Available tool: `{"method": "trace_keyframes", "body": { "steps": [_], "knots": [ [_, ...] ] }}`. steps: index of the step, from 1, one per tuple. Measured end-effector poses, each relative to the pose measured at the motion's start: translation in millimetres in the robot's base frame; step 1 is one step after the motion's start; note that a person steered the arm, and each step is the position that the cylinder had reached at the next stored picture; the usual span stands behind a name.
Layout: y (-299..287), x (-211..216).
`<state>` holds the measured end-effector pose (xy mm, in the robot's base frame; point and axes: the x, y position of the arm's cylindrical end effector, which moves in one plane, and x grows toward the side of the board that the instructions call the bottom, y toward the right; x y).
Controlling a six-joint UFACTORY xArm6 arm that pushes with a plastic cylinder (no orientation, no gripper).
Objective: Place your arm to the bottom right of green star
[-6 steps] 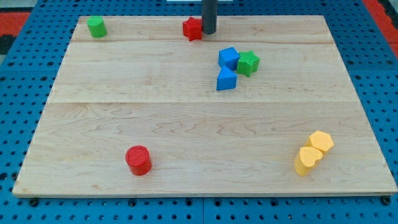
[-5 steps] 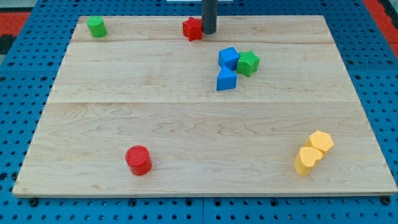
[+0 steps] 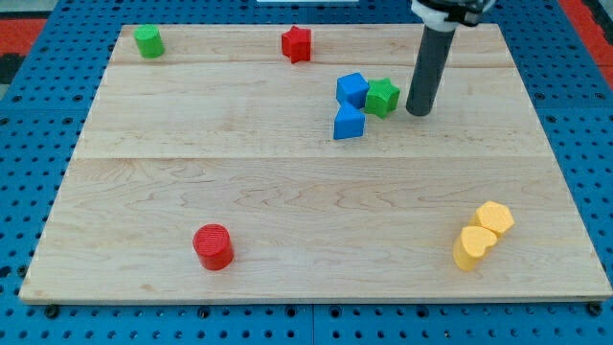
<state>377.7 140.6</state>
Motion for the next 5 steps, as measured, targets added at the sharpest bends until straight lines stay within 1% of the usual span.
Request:
{"method": "trace_keyframes", "body": {
  "steps": [3,4,5],
  "knots": [
    [6.1,5.9],
    [-21.1,40.9],
    [-21.1,-2.2]
  ]
}}
